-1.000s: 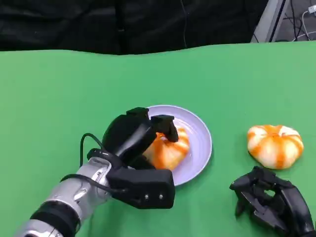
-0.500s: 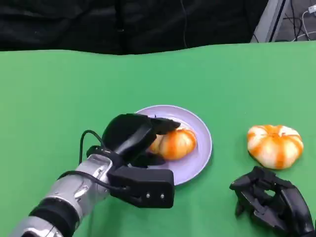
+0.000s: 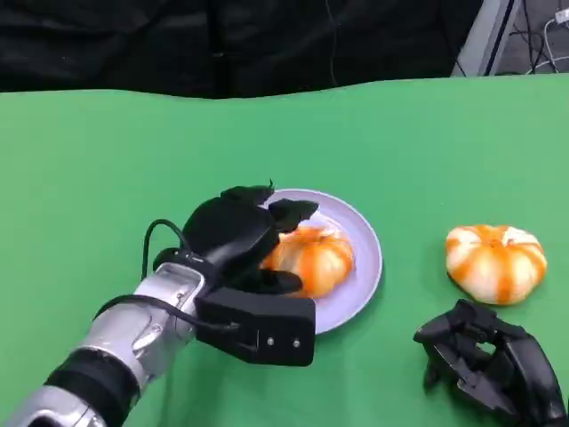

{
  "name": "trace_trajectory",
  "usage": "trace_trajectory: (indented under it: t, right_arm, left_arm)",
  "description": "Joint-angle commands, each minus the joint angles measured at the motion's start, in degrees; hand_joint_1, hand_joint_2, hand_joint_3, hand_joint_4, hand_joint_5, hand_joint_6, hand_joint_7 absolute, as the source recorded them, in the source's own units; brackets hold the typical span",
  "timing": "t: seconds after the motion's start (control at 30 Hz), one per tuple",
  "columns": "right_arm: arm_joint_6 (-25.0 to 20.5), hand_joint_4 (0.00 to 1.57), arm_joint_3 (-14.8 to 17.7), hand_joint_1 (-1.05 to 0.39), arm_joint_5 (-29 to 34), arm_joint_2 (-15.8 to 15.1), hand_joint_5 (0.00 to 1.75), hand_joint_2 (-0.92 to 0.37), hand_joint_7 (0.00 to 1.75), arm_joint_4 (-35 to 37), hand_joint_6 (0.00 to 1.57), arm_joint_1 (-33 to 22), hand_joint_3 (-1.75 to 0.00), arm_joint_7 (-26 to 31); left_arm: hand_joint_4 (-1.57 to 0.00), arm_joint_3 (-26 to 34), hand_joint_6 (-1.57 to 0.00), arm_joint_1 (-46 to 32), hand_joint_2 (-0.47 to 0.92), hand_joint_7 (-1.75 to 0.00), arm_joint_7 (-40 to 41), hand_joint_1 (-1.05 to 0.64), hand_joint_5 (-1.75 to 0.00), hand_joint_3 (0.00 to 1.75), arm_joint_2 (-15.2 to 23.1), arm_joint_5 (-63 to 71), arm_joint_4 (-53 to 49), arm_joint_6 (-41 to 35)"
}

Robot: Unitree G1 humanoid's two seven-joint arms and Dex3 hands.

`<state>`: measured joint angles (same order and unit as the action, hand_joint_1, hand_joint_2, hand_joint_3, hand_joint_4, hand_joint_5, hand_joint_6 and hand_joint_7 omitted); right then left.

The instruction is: Grasp the bread from the table and place it into the plate.

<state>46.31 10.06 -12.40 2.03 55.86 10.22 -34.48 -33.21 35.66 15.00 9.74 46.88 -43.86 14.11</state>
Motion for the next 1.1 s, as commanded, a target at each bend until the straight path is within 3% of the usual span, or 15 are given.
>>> trace_trajectory:
  t: [0.03,0.37,0.57,0.87,1.1]
  right_arm:
    - [0.0,0.64,0.3,-0.26,-0.8,-0.5,1.73,-0.85,1.04,0.5,0.84,0.0,-0.49,-0.3]
    - [-0.3,0.65,0.4,-0.26,-0.9,-0.6,1.75,-0.83,1.05,0.5,0.82,0.1,-0.53,-0.5]
    - [-0.6,0.65,0.7,-0.27,-1.1,-0.6,1.75,-0.82,1.04,0.9,0.82,0.3,-0.53,-0.8]
    - [-0.9,0.65,0.7,-0.27,-1.0,-0.8,1.75,-0.83,1.03,0.9,0.83,0.3,-0.52,-1.2]
    - [-0.5,0.66,0.8,-0.26,-0.9,-0.9,1.75,-0.85,1.04,1.3,0.83,0.5,-0.50,-1.2]
  left_arm:
    - [-0.20,0.2,-0.31,-0.7,0.92,0.00,-1.9,-0.89,0.00,0.67,1.7,-0.4,1.5,-0.9]
    - [-0.22,3.1,-0.33,-3.5,0.92,-0.01,-5.7,-0.91,-0.01,0.72,3.5,-4.0,7.5,-1.2]
    - [-0.28,6.3,-0.36,-6.2,0.92,-0.02,-5.0,-0.90,-0.03,0.72,4.4,-8.1,10.3,2.4]
    - [-0.38,13.1,-0.41,-12.1,0.92,-0.02,-4.1,-0.87,-0.05,0.67,5.9,-16.2,13.0,13.5]
    - [-0.47,18.4,-0.47,-16.1,0.92,-0.03,-8.2,-0.81,-0.05,0.61,5.1,-29.3,8.4,28.9]
